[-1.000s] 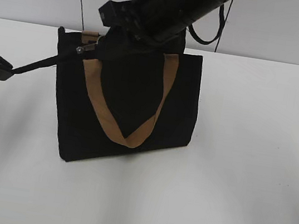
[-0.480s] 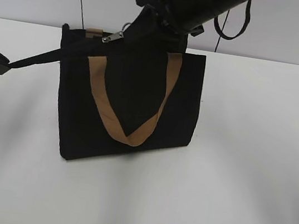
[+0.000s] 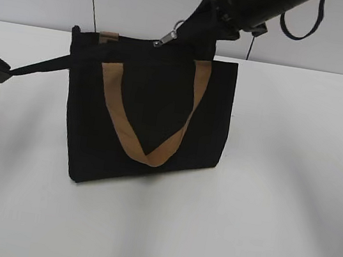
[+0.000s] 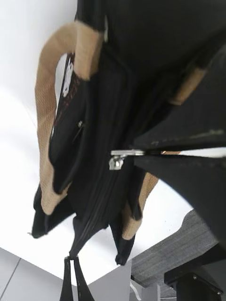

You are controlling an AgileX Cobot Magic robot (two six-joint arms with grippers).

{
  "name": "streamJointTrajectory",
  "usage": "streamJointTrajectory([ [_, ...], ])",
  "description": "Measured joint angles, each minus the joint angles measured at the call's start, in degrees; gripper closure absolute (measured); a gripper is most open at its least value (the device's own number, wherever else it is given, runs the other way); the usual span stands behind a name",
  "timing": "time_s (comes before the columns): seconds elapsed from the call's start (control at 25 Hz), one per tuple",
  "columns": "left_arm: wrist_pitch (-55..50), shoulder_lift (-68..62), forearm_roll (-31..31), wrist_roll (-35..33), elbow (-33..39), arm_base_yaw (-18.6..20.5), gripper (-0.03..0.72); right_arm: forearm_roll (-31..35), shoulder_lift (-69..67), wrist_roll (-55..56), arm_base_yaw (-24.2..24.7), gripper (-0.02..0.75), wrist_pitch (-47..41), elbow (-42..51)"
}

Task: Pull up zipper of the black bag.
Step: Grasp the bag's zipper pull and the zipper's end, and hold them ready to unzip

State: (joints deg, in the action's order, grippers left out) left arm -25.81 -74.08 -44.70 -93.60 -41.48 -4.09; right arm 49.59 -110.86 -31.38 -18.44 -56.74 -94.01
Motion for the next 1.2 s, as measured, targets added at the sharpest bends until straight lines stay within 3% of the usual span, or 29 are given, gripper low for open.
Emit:
streamJointTrajectory([
  [0.28, 0.13, 0.00, 0.01, 0.00, 0.00, 0.00, 0.671, -3.42, 0.62, -0.21, 5.82, 0.752, -1.73, 0.00],
  [0.52, 0.25, 0.00, -0.15, 0.00, 0.00, 0.00, 0.671, -9.17, 0.67, -0.21, 6.08, 0.752, -2.48, 0.00],
  [0.8, 0.36, 0.00, -0.23, 0.00, 0.00, 0.00, 0.671, -8.79, 0.67, -3.34, 6.08, 0.736, -2.65, 0.00],
  [0.92, 1.77, 0.00, -1.17, 0.00, 0.00, 0.17, 0.662, -7.37, 0.79, -6.91, 6.38, 0.576, -2.65, 0.00],
  [1.0, 2.02, 0.00, -3.30, 0.00, 0.00, 0.17, 0.613, -6.26, 0.79, -7.81, 6.38, 0.415, -2.59, 0.00],
  [1.08, 1.38, 0.00, -4.61, 0.00, 0.00, 0.17, 0.512, -5.83, 0.90, -8.07, 6.38, 0.326, -2.88, 0.00],
  [1.2, -0.03, 0.00, -6.08, 0.00, 0.00, 0.17, 0.293, -5.80, 1.69, -8.48, 6.38, 0.284, -3.26, 0.00],
])
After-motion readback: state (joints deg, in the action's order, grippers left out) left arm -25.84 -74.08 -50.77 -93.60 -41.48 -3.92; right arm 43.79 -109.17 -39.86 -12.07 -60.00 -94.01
